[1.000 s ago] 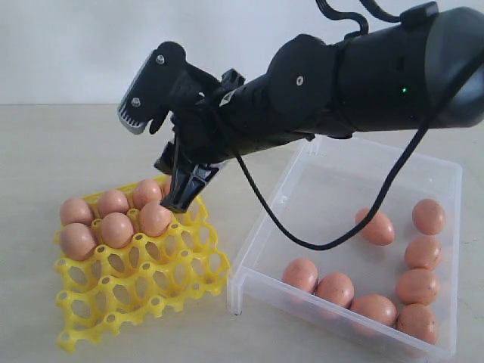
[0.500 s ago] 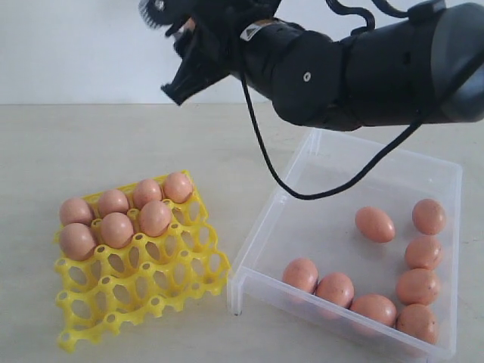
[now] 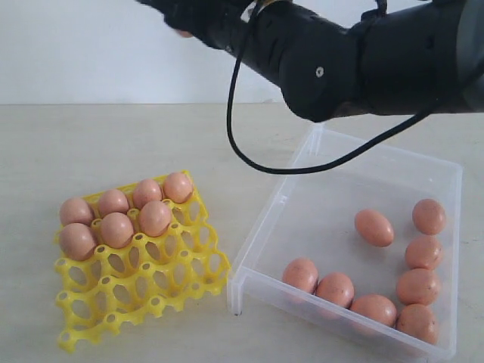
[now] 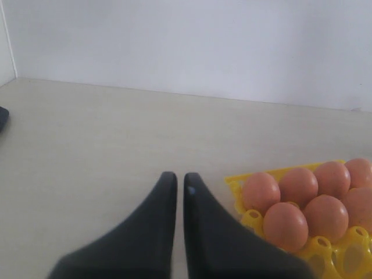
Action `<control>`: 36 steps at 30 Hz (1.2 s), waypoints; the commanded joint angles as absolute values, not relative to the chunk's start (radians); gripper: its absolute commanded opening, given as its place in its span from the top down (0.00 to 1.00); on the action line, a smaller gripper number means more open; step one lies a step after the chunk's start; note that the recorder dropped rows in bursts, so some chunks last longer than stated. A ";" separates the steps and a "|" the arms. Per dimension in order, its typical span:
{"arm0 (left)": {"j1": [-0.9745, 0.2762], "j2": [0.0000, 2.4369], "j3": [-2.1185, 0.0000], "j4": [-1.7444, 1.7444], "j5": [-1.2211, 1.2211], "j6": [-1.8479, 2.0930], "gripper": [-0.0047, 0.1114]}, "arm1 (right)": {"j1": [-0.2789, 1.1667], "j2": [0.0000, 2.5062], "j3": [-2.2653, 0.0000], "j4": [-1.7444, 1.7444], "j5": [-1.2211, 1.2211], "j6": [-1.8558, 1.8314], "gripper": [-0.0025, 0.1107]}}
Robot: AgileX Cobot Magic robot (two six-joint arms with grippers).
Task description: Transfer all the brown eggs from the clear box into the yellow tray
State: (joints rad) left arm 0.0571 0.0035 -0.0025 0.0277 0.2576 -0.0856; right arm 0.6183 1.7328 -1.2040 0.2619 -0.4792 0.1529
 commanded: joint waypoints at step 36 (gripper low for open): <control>0.060 0.000 0.000 0.030 0.254 -0.086 0.92 | 0.449 2.046 -1.209 -1.241 -0.551 1.221 0.98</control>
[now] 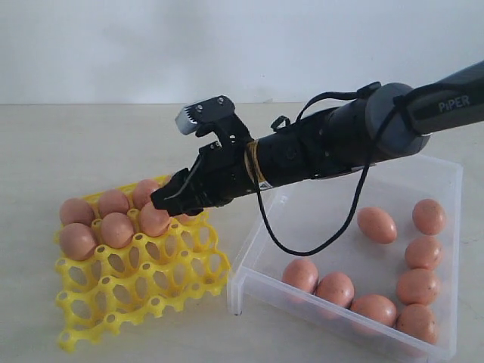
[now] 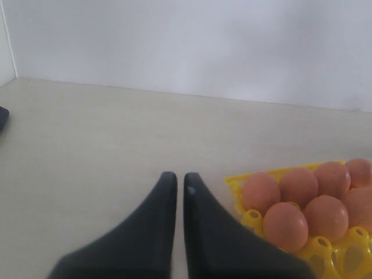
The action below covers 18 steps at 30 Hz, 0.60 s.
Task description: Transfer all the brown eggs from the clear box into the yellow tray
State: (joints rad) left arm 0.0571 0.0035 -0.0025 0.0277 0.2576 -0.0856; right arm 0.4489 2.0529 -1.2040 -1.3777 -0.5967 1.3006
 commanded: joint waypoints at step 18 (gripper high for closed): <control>0.060 0.000 0.000 0.030 0.256 -0.086 0.92 | 0.449 2.086 -1.209 -1.179 -0.549 1.220 0.64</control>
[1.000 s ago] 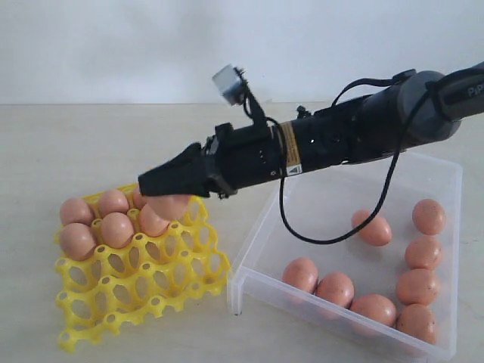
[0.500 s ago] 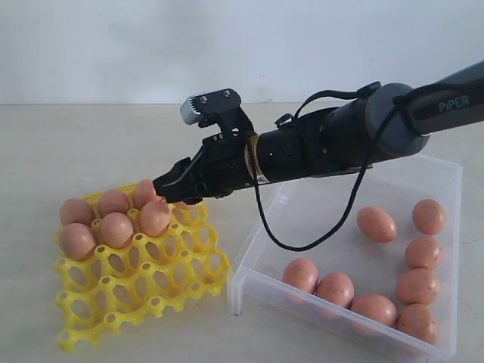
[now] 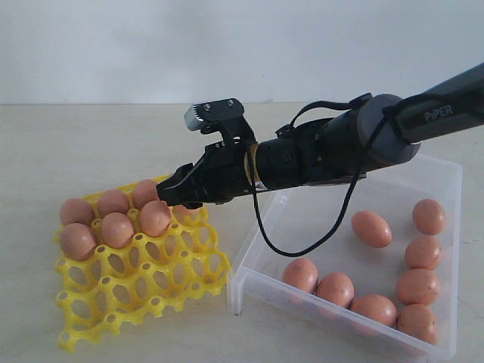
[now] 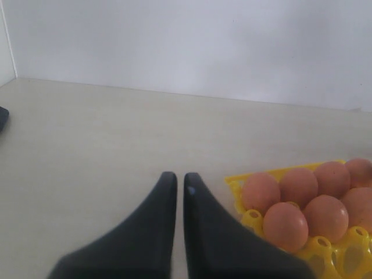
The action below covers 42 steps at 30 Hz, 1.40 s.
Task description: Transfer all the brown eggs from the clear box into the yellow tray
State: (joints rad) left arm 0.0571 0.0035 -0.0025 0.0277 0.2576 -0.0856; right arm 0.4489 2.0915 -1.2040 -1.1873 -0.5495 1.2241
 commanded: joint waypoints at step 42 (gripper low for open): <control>0.060 0.000 0.000 0.030 0.254 -0.086 0.92 | 0.449 2.038 -1.209 -1.178 -0.549 1.258 0.60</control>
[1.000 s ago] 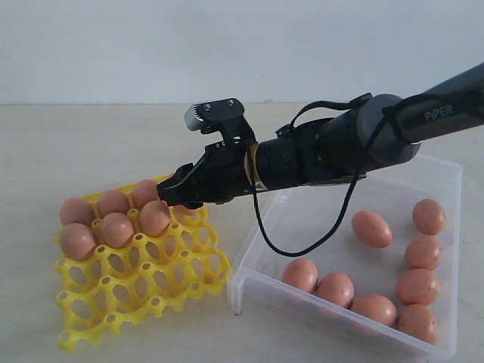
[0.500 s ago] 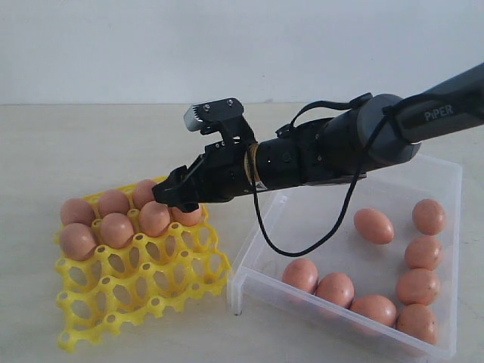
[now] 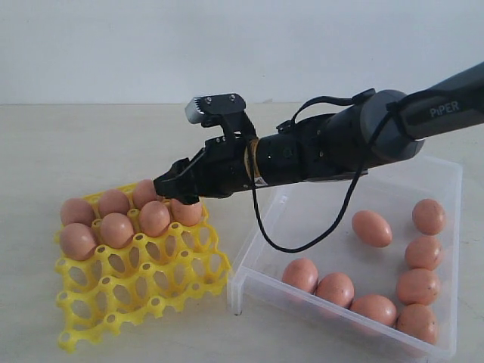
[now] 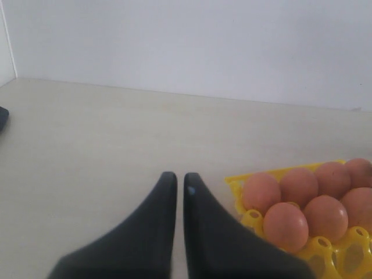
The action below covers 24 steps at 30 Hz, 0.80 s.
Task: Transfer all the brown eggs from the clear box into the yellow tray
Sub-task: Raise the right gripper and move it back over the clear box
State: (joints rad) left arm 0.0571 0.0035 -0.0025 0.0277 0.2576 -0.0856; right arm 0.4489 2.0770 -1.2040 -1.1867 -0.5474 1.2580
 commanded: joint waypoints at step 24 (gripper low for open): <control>0.060 0.000 0.000 0.030 0.254 -0.086 0.92 | 0.448 1.573 -1.197 -1.744 -0.248 1.385 0.98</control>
